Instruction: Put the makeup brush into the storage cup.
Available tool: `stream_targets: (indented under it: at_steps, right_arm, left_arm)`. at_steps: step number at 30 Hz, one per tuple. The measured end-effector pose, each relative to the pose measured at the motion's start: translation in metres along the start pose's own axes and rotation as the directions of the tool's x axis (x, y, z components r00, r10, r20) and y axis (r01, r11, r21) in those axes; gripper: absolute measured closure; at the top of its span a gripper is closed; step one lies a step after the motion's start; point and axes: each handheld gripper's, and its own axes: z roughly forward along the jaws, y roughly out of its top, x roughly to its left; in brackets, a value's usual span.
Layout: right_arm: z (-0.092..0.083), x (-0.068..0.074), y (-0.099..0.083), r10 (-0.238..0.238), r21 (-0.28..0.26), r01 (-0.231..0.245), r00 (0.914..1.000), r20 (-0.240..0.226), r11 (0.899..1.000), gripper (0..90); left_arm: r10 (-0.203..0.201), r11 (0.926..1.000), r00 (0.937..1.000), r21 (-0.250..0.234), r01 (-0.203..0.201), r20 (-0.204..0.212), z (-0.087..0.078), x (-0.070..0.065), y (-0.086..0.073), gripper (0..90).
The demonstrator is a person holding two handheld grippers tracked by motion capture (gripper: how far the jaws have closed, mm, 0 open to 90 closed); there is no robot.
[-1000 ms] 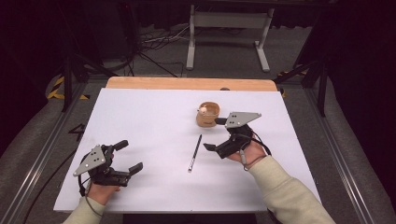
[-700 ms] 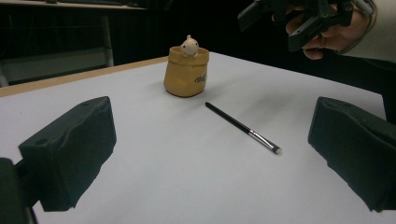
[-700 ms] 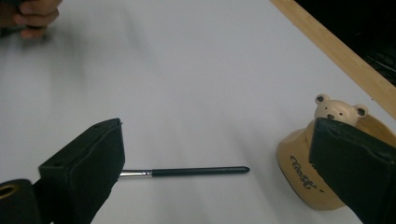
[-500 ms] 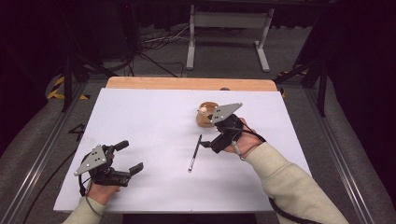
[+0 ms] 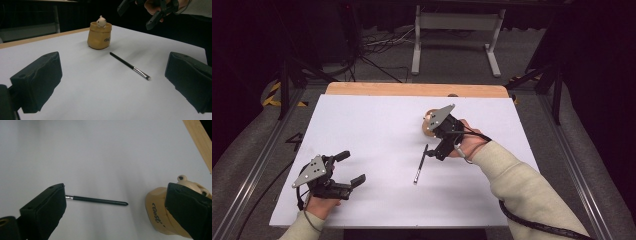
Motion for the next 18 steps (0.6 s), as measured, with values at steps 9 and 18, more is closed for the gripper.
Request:
stream_targets:
  at_steps: [9,18]
  right_arm:
    - [0.016,-0.005,0.006,-0.045,0.096,0.051,0.9969,-0.064,0.994,3.9]
    - [0.028,-0.006,0.010,-0.064,0.150,0.079,0.9924,-0.105,0.985,4.2]
  left_arm:
    - [0.001,1.0000,1.0000,0.001,-0.001,0.003,0.000,0.000,0.000,1.9]
    - [-0.001,1.0000,1.0000,0.002,0.001,0.003,0.000,0.000,0.000,1.9]
